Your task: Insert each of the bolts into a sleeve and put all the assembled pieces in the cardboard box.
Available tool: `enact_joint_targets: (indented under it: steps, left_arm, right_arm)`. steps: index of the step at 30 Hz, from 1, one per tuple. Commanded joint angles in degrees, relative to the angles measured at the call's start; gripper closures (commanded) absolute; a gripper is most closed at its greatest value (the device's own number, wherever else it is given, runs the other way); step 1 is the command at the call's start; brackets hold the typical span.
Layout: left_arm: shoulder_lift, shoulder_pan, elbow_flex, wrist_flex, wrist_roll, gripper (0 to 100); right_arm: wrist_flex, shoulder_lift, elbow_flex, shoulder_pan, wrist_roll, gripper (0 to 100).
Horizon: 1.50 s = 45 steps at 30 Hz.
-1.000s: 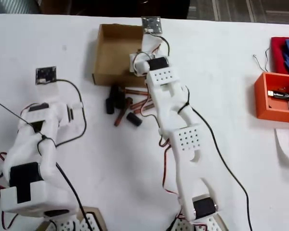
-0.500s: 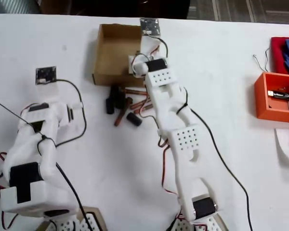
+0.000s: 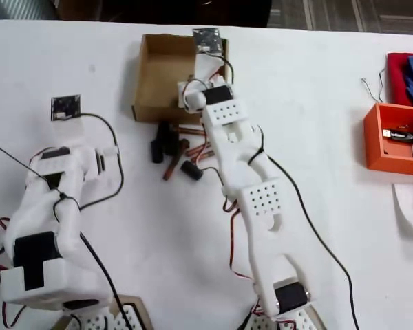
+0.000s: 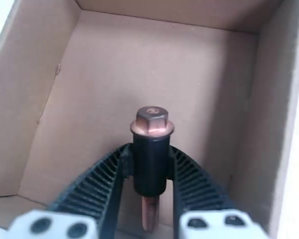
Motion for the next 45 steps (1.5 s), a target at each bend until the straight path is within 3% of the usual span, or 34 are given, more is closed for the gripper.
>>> enact_joint_targets:
  steps: [1, 45]
  left_arm:
    - [-0.26, -0.18, -2.33, 0.18, 0.26, 86]
    - [-0.26, -0.18, -2.42, 0.18, 0.26, 86]
  right_arm:
    - [-1.01, -1.01, -3.08, -0.31, 0.09, 94.3]
    - [-0.66, -0.48, -5.36, 1.19, 0.00, 94.3]
